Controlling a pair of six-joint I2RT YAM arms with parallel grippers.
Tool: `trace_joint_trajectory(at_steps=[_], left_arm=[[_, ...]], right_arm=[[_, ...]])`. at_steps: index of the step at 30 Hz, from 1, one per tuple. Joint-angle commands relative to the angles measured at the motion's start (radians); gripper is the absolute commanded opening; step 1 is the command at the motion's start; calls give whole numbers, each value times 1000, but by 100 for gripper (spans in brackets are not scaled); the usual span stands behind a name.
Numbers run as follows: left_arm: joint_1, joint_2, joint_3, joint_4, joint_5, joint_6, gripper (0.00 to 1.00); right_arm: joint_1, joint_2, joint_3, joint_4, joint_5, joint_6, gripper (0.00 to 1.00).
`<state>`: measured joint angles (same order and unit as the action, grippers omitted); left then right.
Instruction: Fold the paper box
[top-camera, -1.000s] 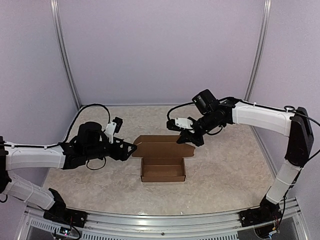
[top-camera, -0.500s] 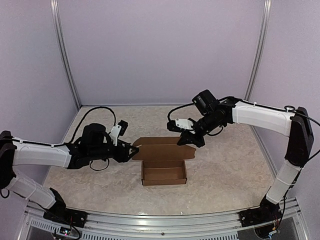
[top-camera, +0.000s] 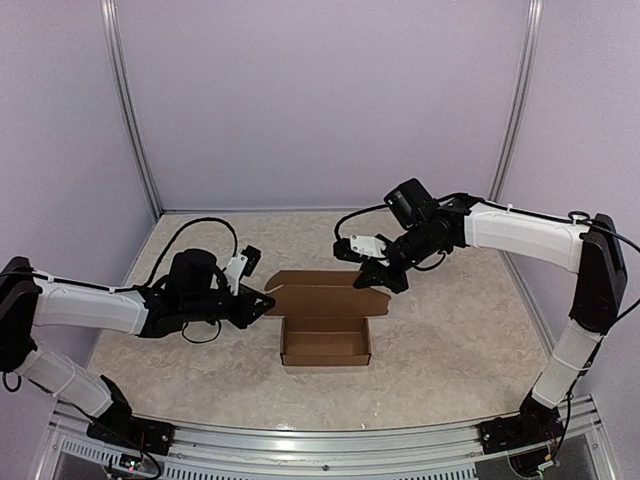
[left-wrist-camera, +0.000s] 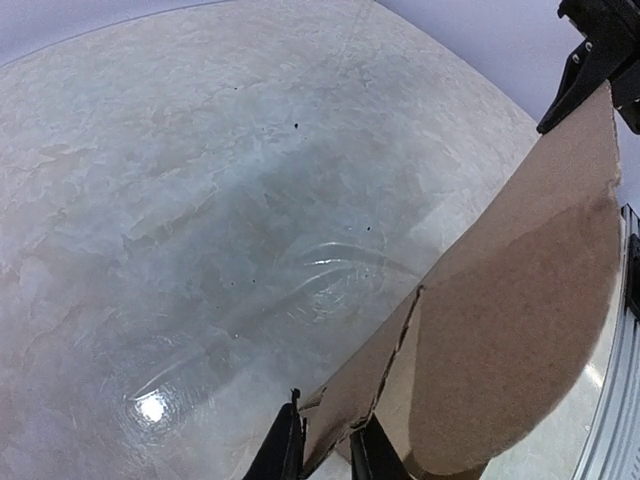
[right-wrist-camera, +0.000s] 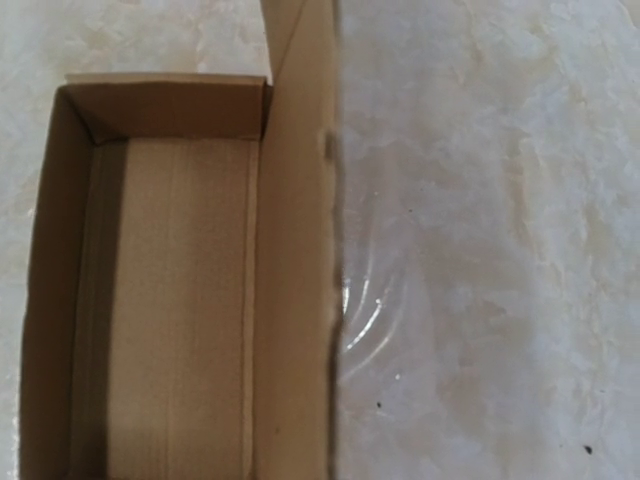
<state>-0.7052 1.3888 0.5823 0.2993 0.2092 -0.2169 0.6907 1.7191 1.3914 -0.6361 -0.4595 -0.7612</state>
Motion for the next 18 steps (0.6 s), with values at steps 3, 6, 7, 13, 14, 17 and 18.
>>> trace_joint_trajectory(at_steps=[3,6,7,13,14,17,18], left_arm=[[9,9,31,7,25,10,10],[9,5,31,5,30,11,5],[9,3,31,5,31,11,4],[9,-8,29,-7,23,17,0],[9,-9,27,-8,17,19,0],[9,-14,17,-12,0,22,0],[9,-16,14,-14,-4,23,0]], right_arm=[[-8,18,-14,35,5,34,0],[-8,23,-21,53,5,52,0],[-8,23,-24,62,5,60,0],[-8,7,-80,159,33,136,19],[-8,-1,-97,185,49,150,23],[-18,-34,-148,267,88,203,35],[-25,-50,-164,288,94,221,37]])
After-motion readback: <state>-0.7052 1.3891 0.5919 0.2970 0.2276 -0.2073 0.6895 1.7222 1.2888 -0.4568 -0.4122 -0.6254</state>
